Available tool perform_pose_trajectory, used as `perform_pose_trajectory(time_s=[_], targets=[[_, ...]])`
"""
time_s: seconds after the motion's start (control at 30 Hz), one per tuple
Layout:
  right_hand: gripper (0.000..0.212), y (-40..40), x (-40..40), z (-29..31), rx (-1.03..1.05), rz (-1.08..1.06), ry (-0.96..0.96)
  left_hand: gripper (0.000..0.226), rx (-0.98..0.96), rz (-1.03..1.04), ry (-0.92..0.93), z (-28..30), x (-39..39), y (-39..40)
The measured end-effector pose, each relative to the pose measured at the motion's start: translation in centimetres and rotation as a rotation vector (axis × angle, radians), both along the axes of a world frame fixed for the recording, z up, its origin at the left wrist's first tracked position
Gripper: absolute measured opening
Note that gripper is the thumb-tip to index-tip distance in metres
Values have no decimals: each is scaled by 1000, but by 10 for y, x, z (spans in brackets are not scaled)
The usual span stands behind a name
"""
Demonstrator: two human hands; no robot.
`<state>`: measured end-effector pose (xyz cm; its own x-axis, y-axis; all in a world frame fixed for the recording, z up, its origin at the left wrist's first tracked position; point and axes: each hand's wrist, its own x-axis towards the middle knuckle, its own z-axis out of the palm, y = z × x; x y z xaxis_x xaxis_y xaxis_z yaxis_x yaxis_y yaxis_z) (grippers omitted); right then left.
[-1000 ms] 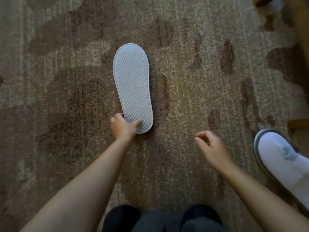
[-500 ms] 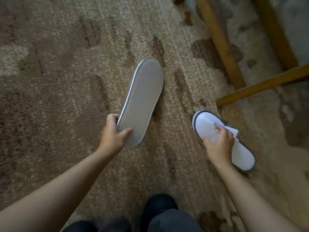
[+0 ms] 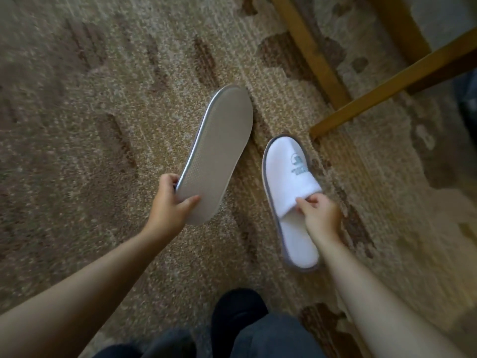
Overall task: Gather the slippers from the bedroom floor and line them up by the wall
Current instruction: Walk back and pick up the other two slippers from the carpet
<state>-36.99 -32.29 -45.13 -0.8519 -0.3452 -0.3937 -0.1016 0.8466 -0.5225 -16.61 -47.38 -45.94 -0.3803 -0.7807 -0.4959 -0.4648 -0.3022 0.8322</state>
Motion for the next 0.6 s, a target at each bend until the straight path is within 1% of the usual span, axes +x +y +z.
perform_pose_trajectory(time_s=[0.07,0.13,0.17,0.2,0.27,0.3,0.33,0.4,0.47,0.53,0.6], targets=[[21,7,1,0,30,-6,-18,36,-9,-10,-19,-2,0,3],[23,20,-5,0,72,-74,6,36,-20,-23,-31,-3,-1,6],[30,26,-7,-1,93,-104,-10,37,-26,-29,-40,-4,-2,7],[42,30,-9,-3,125,-111,-56,37,-29,-34,-52,-4,-3,8],[64,34,-4,-11,217,-80,-184,37,-21,-36,-67,-4,-4,8],[69,34,2,-14,273,-50,-214,37,-15,-33,-67,-4,-4,8],[71,34,10,-18,321,-20,-206,36,-7,-31,-64,-3,-4,8],[72,29,20,-23,351,7,-139,36,5,-31,-52,-1,-4,7],[72,24,23,-25,334,-23,-104,36,-1,-38,-46,0,-4,7],[72,21,21,-26,300,-67,-108,36,-12,-38,-42,0,-3,6],[70,19,20,-24,229,-103,-119,36,-16,-29,-32,-1,-3,6]])
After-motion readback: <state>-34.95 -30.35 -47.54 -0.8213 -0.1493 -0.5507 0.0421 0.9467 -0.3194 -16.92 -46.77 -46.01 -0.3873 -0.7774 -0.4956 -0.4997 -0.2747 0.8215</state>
